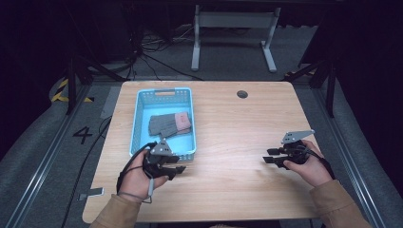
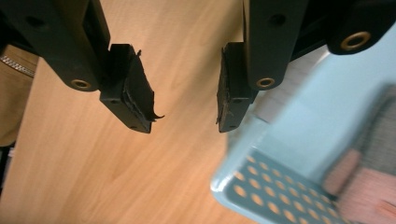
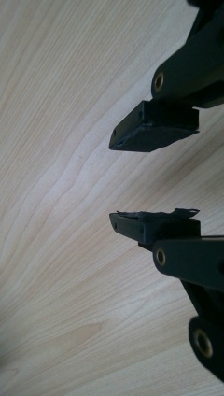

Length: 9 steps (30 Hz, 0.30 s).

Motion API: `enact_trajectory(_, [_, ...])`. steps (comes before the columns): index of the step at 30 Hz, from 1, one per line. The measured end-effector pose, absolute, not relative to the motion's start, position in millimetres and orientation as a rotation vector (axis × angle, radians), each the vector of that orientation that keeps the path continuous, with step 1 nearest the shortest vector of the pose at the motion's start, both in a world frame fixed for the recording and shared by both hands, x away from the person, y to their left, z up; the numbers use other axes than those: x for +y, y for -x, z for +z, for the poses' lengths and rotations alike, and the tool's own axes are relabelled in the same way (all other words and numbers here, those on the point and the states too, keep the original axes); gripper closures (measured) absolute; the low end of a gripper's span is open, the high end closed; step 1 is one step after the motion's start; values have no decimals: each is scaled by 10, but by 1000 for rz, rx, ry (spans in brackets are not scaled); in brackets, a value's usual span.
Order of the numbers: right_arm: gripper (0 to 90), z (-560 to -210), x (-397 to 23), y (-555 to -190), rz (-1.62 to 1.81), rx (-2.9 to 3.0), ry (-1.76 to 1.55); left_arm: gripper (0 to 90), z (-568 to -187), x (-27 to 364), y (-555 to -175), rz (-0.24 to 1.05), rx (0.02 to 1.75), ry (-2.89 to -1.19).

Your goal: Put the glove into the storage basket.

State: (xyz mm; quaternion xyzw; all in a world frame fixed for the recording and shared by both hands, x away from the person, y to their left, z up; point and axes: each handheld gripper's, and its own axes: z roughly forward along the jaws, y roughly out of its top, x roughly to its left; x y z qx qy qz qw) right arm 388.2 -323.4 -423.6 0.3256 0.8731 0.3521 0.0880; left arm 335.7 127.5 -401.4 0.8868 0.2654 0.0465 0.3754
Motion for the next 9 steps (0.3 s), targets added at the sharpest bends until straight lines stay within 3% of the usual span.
enact_trajectory(6, [550,-4313,-3264,-3866,1054,2540,-1012,488,-4286,1221,-3211,101,703,-2207])
enact_trajectory(9, [546,-4375,-3278,-3866,1029,2500,-1034,444,-4353,1215,-3226,151,750,-2213])
